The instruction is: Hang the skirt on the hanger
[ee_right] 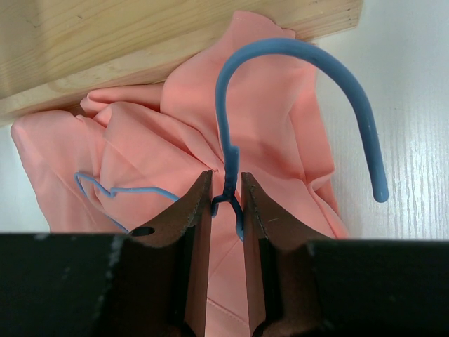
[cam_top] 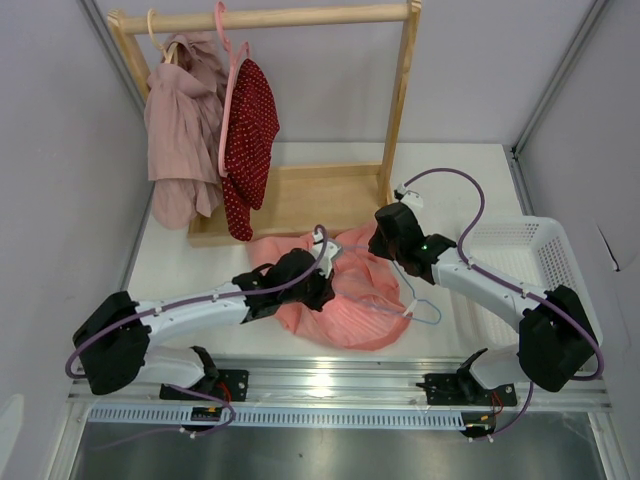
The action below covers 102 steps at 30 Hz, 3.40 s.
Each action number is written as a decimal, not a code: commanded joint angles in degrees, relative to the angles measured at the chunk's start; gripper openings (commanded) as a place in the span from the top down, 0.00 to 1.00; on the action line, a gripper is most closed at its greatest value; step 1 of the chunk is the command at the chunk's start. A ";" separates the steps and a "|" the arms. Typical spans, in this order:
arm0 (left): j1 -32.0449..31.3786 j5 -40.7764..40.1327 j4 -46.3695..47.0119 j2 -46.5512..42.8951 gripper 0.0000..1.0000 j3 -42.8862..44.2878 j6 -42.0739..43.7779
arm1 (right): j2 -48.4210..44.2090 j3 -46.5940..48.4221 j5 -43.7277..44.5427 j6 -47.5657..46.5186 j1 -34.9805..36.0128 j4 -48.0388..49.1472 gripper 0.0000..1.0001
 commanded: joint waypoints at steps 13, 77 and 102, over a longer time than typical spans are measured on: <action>14.96 0.83 7.07 -19.95 1.00 -15.46 -17.21 | -6.57 -0.40 4.50 0.82 0.87 -1.18 1.00; 24.64 -13.15 3.55 -10.73 1.00 -6.68 -19.07 | -19.59 -10.77 1.16 -6.91 12.47 9.28 1.00; 21.57 -8.66 -1.46 -14.25 1.00 -5.45 -13.62 | -15.28 -5.85 8.20 -11.92 13.27 9.89 1.00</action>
